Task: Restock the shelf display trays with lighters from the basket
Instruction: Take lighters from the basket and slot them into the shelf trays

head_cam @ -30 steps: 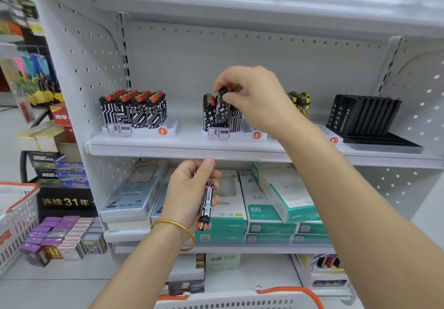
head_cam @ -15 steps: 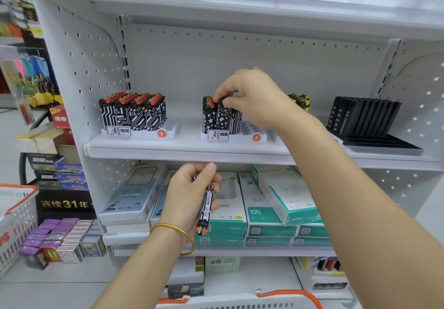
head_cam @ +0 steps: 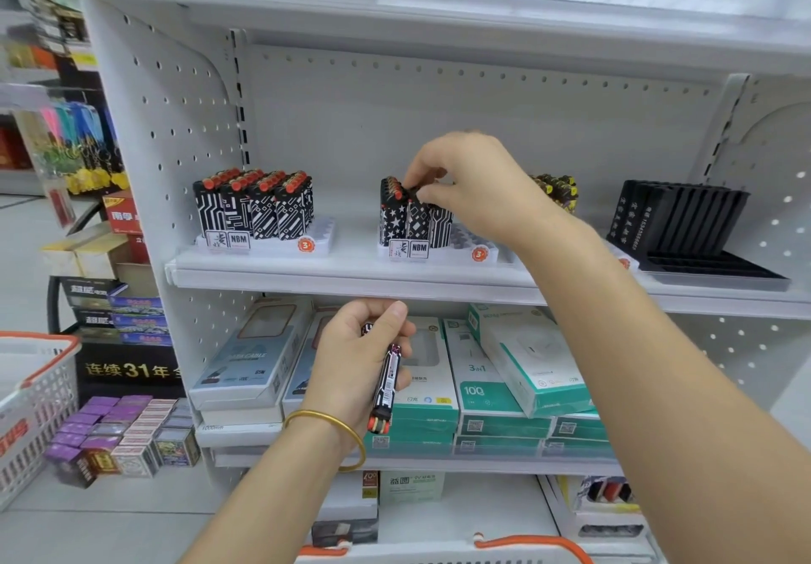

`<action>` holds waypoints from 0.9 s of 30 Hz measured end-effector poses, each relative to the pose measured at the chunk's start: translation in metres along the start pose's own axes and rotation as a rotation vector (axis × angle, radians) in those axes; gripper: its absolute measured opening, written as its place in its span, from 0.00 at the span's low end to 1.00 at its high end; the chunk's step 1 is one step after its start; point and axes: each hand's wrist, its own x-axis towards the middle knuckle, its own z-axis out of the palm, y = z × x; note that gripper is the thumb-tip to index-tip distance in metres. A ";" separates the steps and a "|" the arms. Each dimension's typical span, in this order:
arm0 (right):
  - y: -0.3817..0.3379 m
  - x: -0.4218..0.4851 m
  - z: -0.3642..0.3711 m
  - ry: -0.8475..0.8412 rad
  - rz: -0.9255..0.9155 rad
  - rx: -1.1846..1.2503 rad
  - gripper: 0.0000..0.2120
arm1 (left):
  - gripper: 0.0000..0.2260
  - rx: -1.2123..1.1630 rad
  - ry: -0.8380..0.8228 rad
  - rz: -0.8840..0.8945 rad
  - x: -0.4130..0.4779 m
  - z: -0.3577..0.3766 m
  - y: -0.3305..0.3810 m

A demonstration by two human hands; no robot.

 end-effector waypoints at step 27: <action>-0.007 -0.151 0.035 -0.212 0.540 0.819 0.09 | 0.15 0.273 -0.089 -0.032 -0.008 0.006 -0.015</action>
